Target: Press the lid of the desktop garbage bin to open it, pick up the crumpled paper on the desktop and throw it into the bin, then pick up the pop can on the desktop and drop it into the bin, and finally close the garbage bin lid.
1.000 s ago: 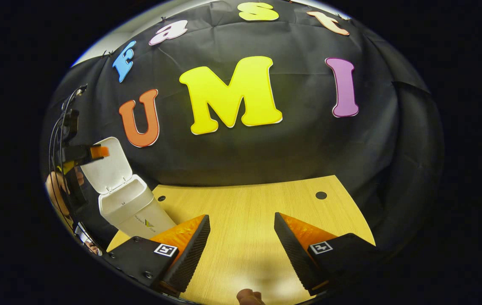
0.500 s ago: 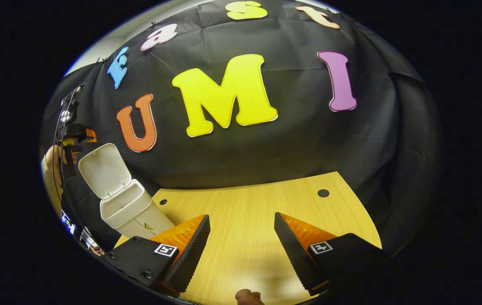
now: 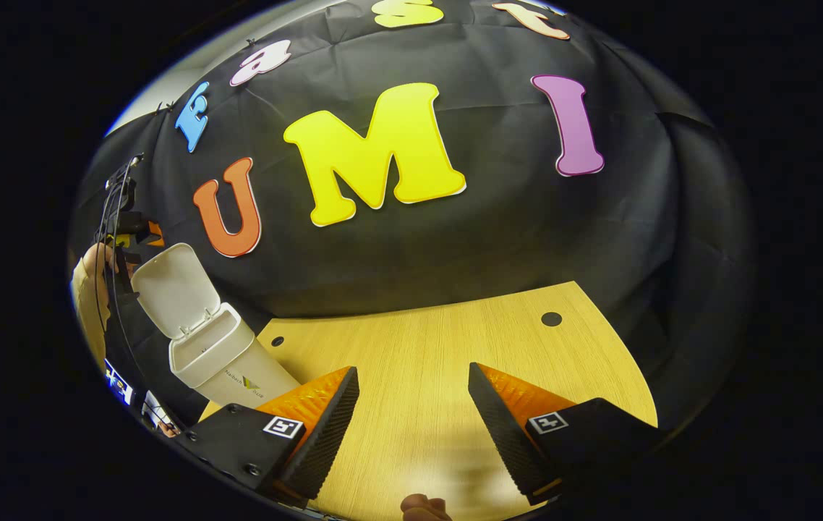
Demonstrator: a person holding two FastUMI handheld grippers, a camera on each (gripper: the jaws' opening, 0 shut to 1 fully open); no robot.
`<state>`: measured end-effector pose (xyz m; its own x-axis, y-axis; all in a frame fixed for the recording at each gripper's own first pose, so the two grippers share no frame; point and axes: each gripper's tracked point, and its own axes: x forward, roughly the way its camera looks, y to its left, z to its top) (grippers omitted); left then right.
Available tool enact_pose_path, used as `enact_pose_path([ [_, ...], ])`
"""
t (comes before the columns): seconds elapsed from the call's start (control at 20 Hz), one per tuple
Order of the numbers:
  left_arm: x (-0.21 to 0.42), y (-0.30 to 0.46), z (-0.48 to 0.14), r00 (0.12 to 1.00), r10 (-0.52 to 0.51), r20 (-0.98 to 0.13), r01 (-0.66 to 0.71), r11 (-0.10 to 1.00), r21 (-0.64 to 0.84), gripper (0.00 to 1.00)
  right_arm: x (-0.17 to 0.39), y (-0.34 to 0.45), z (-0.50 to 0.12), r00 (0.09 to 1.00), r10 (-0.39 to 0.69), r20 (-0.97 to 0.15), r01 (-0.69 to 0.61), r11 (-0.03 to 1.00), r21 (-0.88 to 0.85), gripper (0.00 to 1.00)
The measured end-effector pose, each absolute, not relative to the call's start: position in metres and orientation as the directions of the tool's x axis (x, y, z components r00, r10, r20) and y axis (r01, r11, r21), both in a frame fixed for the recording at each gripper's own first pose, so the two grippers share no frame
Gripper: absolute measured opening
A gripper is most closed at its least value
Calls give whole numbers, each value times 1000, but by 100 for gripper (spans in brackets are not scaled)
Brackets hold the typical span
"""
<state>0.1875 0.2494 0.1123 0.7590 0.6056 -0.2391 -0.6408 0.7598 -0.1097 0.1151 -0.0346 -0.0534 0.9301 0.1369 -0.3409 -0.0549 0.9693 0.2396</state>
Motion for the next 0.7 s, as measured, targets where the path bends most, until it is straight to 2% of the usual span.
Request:
enact_pose_path([
  [0.05, 187, 247, 107, 762, 597, -251, -636, 763, -117, 99, 114, -34, -54, 930, 138, -341, -57, 970, 238, 93],
  [0.1, 186, 243, 103, 766, 587, -261, -630, 766, -128, 99, 112, -33, -56, 929, 137, -344, -56, 970, 235, 97],
  [0.2, 185, 238, 103, 778, 574, -255, -618, 774, -142, 100, 108, -33, -60, 927, 138, -349, -56, 970, 236, 93],
  [0.35, 178, 223, 101, 796, 550, -254, -594, 790, -152, 100, 102, -31, -64, 925, 138, -354, -54, 970, 237, 93],
  [0.4, 175, 217, 99, 800, 544, -252, -589, 793, -156, 100, 99, -31, -65, 924, 138, -356, -54, 971, 234, 97],
  [0.7, 164, 183, 84, 819, 516, -249, -559, 816, -148, 100, 82, -30, -72, 923, 138, -360, -55, 971, 231, 97],
])
